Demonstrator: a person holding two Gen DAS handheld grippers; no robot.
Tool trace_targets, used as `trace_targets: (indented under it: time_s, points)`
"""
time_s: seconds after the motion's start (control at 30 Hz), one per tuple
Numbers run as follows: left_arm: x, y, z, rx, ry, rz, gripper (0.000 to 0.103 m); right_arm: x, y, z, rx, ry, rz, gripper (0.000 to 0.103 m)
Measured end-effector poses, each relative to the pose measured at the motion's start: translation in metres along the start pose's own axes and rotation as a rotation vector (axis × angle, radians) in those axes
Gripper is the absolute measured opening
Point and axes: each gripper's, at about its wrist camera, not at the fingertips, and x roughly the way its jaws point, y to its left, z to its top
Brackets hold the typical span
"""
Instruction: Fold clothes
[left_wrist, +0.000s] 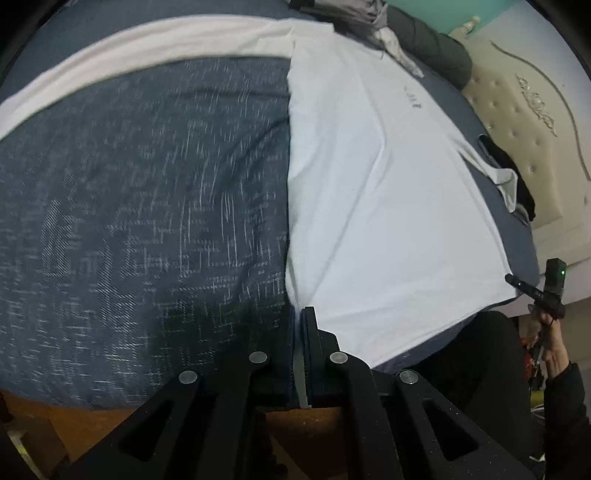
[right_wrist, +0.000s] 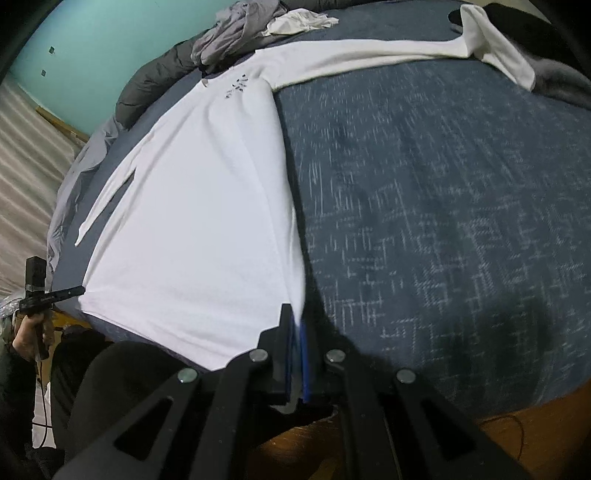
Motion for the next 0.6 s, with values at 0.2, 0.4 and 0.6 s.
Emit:
trace_targets:
  time_s: [0.2,0.4,0.6]
  points:
    - [-0.003,0.004,0.002,-0.021,-0.008,0.012,0.007,-0.007,-0.005,-0.002,0.011,0.008,0.034,0.004]
    - [-0.033,0.010,0.019,-0.037,-0.077,0.055,0.015,-0.047,-0.015,0.016,0.011,-0.098,0.000,0.007]
    - [-0.037,0.012,0.065,-0.041,-0.139,0.054,0.022,-0.066,-0.016,0.049,0.019,-0.171,-0.016,0.026]
